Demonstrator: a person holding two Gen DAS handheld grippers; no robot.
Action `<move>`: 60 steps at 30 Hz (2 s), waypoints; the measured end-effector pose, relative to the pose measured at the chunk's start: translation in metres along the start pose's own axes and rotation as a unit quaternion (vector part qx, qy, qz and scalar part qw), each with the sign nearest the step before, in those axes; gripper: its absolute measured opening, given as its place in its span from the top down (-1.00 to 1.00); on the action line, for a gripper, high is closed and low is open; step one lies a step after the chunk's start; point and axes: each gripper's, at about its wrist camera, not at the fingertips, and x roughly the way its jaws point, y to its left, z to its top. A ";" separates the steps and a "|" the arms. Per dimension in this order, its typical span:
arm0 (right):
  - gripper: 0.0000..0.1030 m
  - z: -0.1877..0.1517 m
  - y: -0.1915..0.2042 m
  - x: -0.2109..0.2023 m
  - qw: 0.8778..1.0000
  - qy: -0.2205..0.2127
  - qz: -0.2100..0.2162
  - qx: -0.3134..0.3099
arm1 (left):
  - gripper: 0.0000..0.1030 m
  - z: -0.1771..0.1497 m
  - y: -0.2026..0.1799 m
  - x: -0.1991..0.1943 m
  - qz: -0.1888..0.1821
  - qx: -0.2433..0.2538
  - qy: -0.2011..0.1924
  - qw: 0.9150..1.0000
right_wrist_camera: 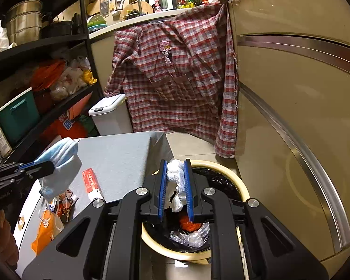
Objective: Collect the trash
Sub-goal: 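Carry the mask and tissue over the bin with both grippers, then open both grippers over the bin to drop the mask and tissue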
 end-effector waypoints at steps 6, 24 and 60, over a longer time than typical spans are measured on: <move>0.71 0.005 -0.011 0.006 1.000 -0.001 -0.010 0.008 | 0.83 0.007 -0.015 0.016 -0.015 0.006 0.005 1.000; 0.70 0.009 -0.032 0.036 0.999 0.013 -0.023 0.029 | 0.83 0.032 -0.051 0.077 -0.054 0.024 0.025 0.998; -0.22 0.007 -0.035 0.042 0.998 0.002 -0.043 0.036 | 0.35 0.047 -0.024 0.057 -0.034 0.005 0.008 0.999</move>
